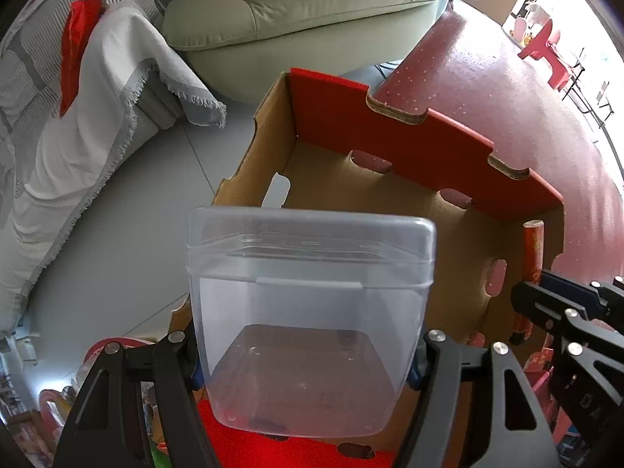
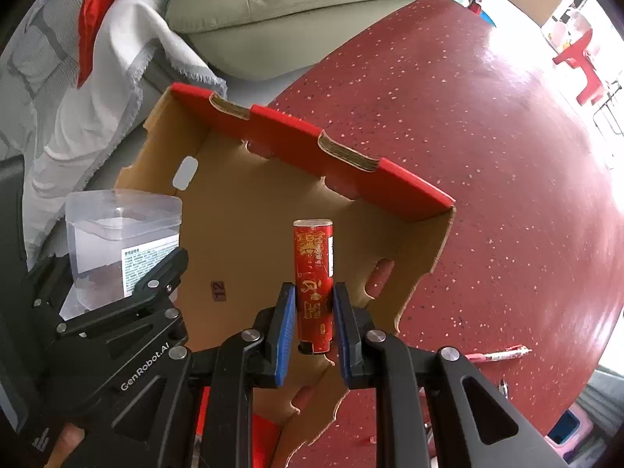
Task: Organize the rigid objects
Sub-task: 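Carry the clear box and red tube over the cardboard tray box, then open the left tool dropping the clear box while the right tool releases the tube, then grasp the pink pen with the left tool while the right tool grasps the white pill bottle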
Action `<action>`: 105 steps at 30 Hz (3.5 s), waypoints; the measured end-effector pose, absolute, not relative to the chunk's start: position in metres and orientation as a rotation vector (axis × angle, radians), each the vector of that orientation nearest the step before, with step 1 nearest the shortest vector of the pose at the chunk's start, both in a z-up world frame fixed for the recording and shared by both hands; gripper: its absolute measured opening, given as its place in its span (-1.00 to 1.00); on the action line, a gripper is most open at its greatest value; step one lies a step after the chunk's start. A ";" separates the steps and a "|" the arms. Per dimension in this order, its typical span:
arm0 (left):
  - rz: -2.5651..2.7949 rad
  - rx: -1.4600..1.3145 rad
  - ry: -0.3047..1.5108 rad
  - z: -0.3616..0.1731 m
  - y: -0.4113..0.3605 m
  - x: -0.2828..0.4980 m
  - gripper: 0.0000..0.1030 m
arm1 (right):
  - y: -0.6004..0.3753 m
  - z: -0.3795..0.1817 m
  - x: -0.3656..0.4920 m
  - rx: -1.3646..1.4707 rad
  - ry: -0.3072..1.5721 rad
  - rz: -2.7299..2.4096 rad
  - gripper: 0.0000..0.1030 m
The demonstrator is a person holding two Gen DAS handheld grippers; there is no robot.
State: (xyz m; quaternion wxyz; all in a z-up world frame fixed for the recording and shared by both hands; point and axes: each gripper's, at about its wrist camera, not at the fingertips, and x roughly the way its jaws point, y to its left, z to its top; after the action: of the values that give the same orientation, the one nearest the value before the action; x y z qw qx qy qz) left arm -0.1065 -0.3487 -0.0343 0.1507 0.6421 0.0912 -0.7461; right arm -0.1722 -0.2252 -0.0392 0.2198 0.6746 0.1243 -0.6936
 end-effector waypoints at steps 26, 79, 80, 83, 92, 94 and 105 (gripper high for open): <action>-2.116 1.880 0.342 -0.054 -0.362 -0.101 0.73 | -0.213 -0.045 -0.172 1.895 0.304 -1.985 0.74; -2.384 2.328 -0.786 -0.134 -0.015 -0.037 1.00 | 0.108 -0.132 -0.014 2.507 -0.660 -2.070 0.74; -2.396 2.331 -0.766 -0.134 -0.015 -0.038 1.00 | 0.107 -0.133 -0.015 2.508 -0.655 -2.070 0.74; -2.405 2.368 -0.732 -0.136 -0.017 -0.042 1.00 | 0.118 -0.140 -0.012 2.523 -0.666 -2.073 0.74; -2.420 2.436 -0.582 -0.145 -0.040 -0.055 1.00 | 0.117 -0.154 -0.022 2.541 -0.591 -2.070 0.54; -2.420 2.435 -0.587 -0.146 -0.037 -0.054 1.00 | 0.114 -0.154 -0.022 2.562 -0.497 -2.071 0.34; -2.521 2.425 -0.694 -0.149 0.004 -0.047 1.00 | 0.114 -0.146 -0.007 2.500 -0.304 -2.077 -0.28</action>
State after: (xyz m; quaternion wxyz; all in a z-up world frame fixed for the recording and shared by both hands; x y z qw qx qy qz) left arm -0.0471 0.0038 -0.1491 -0.2107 0.6647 -0.1903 -0.6911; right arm -0.0072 0.1137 -0.1456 -0.0615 0.7645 -0.0930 -0.6350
